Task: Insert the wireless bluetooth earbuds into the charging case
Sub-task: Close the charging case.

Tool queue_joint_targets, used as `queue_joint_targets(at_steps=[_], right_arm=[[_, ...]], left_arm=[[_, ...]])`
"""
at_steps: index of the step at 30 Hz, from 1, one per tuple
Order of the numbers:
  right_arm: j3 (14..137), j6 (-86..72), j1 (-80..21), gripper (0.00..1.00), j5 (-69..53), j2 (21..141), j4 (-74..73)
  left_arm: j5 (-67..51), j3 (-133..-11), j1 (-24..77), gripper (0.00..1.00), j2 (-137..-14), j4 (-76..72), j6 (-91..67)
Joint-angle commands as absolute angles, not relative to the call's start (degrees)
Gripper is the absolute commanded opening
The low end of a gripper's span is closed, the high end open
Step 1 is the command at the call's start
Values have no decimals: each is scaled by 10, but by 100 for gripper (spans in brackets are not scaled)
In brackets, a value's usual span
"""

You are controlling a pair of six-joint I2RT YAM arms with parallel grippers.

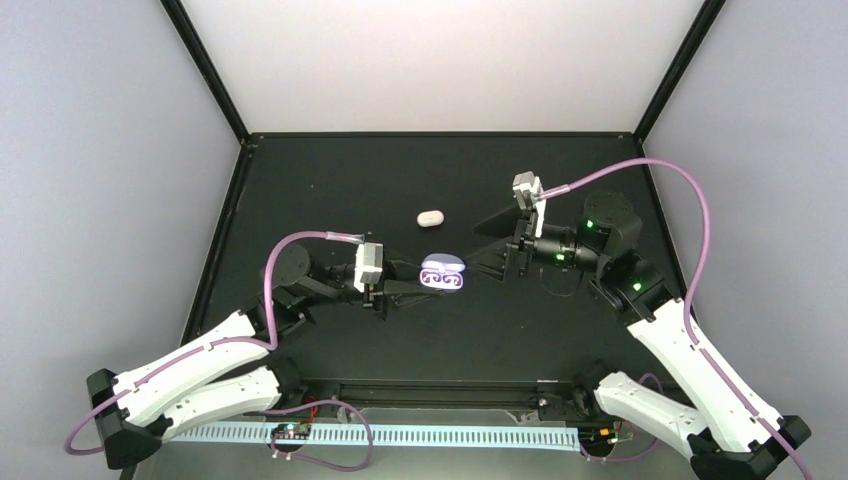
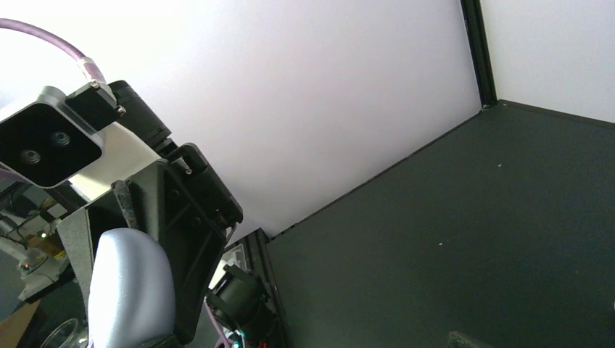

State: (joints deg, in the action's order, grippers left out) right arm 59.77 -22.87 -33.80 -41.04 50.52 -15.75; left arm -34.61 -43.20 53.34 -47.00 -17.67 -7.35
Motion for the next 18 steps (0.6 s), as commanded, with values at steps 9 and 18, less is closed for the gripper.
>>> queue_joint_targets(at_steps=[9,18], right_arm=[[618,-227,-351,96,-441,503,-142],[620,-230,-353,96,-446,496,-132]], left_arm=[[-361,-444,536,2,-471,-203,-82],[-359,-443,536,1,-474,-201,-80]])
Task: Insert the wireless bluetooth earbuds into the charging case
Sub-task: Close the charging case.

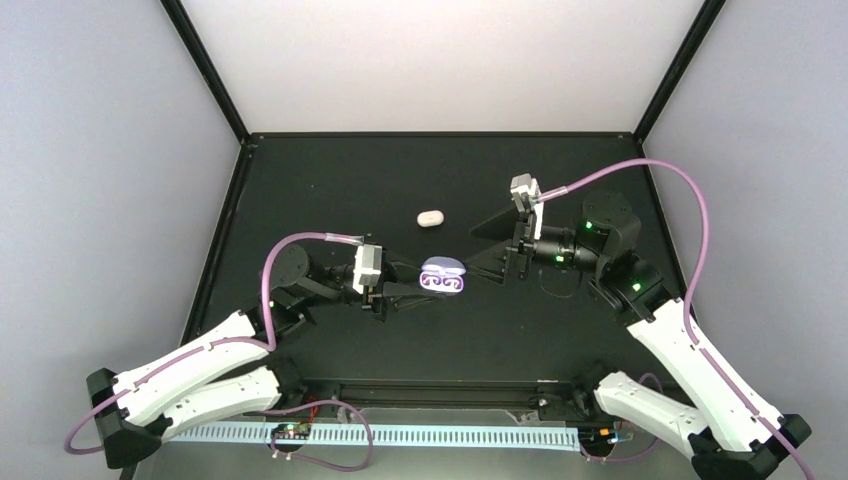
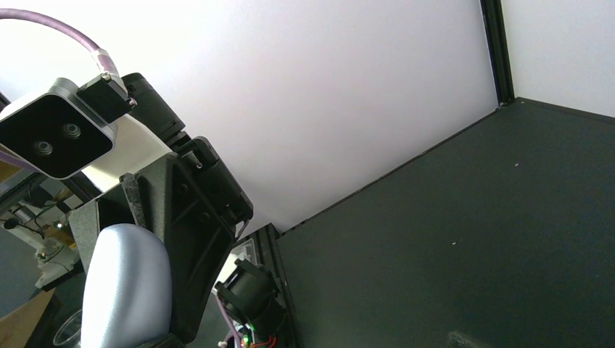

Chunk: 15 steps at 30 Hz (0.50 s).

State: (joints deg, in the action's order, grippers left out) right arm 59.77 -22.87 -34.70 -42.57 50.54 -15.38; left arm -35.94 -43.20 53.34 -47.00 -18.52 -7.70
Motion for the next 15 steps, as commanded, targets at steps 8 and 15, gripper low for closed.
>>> queue_joint_targets(at_steps=[8,15], right_arm=[[617,-231,-353,96,-453,487,-121],[617,-225,-354,96,-449,483,-125]], left_arm=[[-357,-443,536,2,-475,-201,-80],[-356,-443,536,2,-475,-203,-81]])
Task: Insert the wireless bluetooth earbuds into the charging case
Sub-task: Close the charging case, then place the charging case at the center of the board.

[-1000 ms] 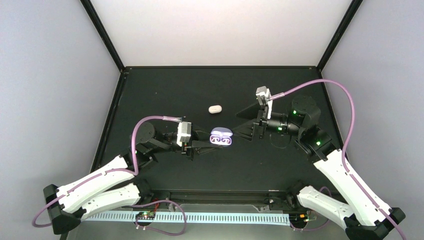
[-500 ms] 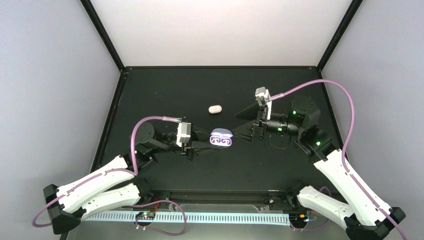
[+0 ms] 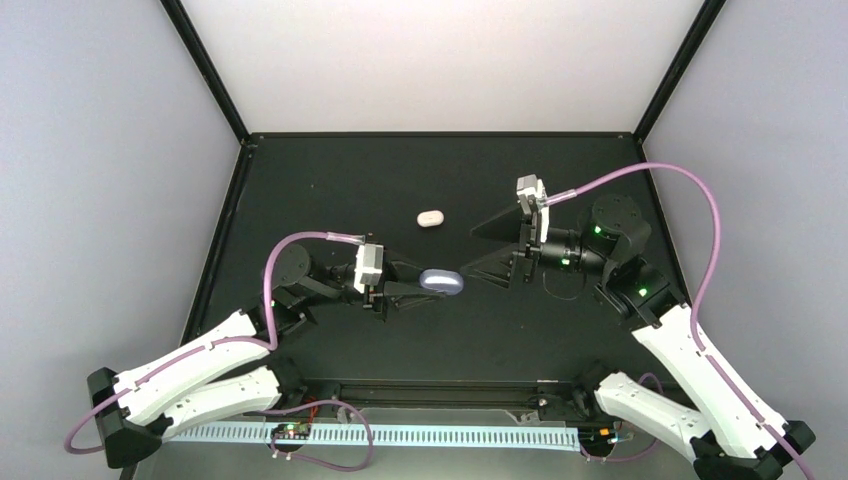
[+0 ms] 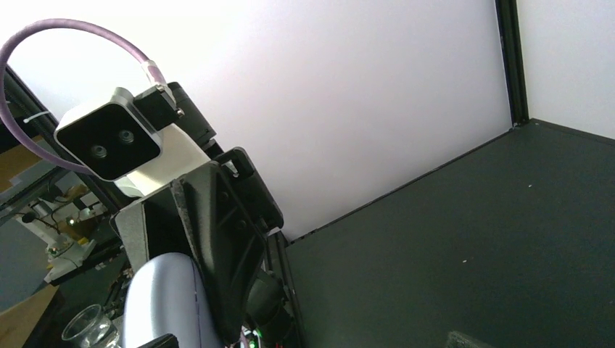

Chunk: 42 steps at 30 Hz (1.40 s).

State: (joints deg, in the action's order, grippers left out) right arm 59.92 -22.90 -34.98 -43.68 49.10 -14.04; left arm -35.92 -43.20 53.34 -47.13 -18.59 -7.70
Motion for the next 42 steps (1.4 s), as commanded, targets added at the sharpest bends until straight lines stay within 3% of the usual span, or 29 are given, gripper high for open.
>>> queue_joint_targets(at_steps=[1,9,20,36,42], right_arm=[[617,-223,-354,96,-447,483,-127],[657,-177,-359,96,-385,454,-173],[701,-71,-486,96,-273,482,-278],[690,-77,-490,97,-227,503,-285],[624,-113,-490,100,-53,433,-214]], left_arm=[[-356,-442,536,2,-475,-203,-81],[-338,-442,536,2,-469,-191,-83],[-327,-443,535,1,-480,-209,-107],[-321,-444,535,2,-471,-200,-102],[-208,-436,530,2,-483,-140,-98]])
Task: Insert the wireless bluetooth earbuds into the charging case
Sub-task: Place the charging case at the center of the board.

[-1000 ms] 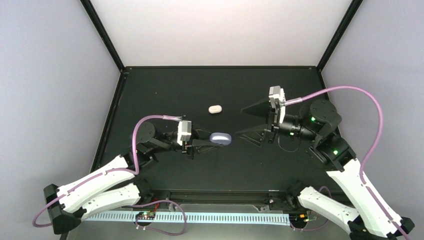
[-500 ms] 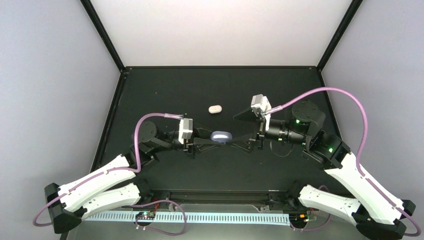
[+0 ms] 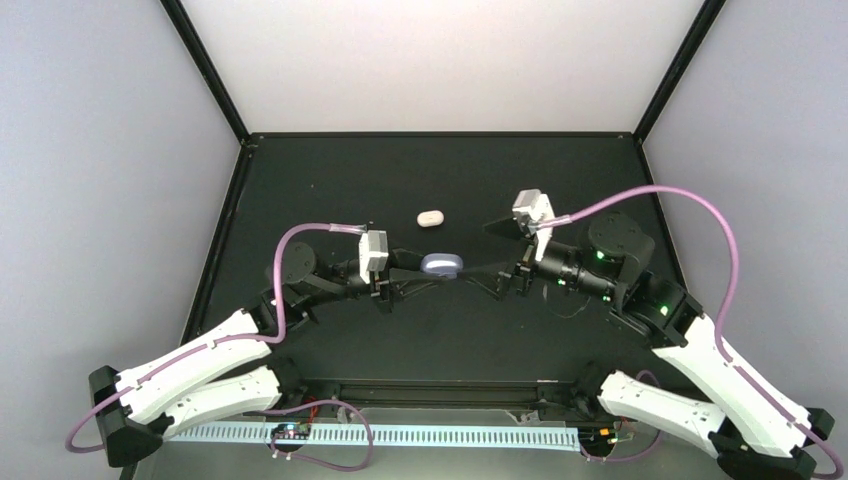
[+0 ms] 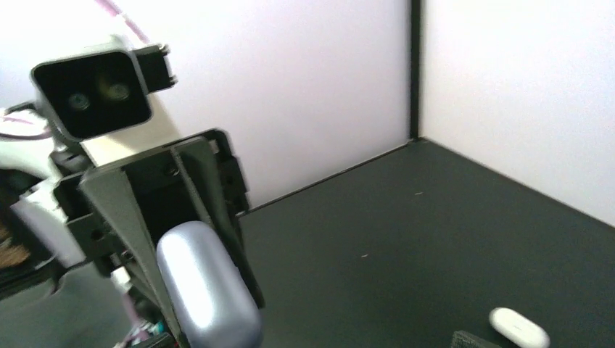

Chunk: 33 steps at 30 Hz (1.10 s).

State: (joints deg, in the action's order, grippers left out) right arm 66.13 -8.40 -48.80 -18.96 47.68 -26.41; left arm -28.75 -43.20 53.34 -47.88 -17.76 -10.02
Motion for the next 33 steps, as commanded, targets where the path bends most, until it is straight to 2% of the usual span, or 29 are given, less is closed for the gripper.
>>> queue_joint_targets(at_steps=[1,5,10,18,27,33], right_arm=[[610,-119,-490,100,-20,425,-207],[562,-165,-490,100,46,406,-202],[469,-219,-490,100,49,386,-165],[407,-226,-489,100,133,371,-189],[357,-233,-490,100,177,289,-232],[339,-244,-489,100,180,285,-236]], left_arm=[[-194,-433,526,2,-488,-133,-103],[-165,-418,493,2,-523,-116,-150],[-202,-437,420,2,-594,-68,-217],[-230,-458,290,1,-685,-54,-307],[-235,-528,259,2,-818,-19,-305],[-253,-557,257,2,-914,-78,-382]])
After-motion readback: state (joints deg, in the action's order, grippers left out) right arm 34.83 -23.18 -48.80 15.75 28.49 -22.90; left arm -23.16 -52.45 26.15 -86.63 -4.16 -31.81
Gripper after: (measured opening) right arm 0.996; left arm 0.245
